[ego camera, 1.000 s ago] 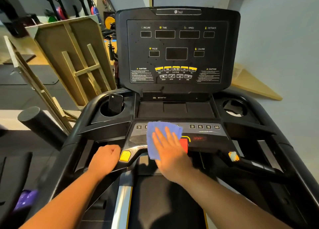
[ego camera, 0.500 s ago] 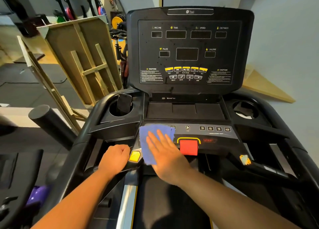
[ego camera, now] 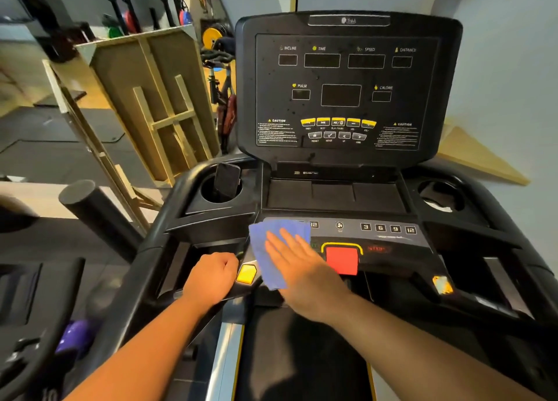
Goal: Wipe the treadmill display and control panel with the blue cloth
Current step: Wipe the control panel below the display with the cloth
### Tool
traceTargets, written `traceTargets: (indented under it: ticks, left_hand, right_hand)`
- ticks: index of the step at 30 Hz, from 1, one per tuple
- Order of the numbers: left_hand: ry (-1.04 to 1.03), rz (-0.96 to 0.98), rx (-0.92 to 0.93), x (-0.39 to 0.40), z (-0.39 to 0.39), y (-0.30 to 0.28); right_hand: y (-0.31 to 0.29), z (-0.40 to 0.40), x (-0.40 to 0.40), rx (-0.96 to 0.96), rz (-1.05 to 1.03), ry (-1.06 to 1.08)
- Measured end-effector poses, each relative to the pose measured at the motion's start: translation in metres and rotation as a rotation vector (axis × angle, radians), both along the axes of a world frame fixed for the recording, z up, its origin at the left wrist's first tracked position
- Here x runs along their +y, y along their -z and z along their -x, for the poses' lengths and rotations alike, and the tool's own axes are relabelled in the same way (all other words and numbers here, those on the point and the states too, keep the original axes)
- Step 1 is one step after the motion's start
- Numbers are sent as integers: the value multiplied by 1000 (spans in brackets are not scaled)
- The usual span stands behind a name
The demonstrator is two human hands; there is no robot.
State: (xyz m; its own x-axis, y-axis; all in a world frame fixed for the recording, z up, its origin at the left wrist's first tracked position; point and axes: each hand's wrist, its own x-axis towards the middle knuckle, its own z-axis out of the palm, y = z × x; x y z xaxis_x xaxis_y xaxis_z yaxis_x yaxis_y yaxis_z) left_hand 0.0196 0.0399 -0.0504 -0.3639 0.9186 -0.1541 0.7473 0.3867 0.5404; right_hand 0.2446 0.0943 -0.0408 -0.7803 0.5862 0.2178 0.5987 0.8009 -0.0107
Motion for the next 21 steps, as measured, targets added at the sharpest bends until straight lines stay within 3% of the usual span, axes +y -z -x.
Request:
traceTargets:
  ticks: [3,6,9,12,17,21]
  left_hand:
    - [10,-2,2,0,0,0]
    - [2,-4,3,2,1,0]
    - [0,-7,6,1,-1,0]
    - [-21,-10,11,1,-3,-2]
    - [16,-18,3,0,2,0]
    - [13,-21,7,0,1,2]
  right_hand:
    - [4,-45,23,-20,-75,201]
    - [1,-22,30,-50,-41,415]
    - [6,32,1,41,-7,223]
    - [5,34,-8,19,-43,8]
    - [4,-51,9,81,-58,137]
    - [17,-148,29,173,-86,462]
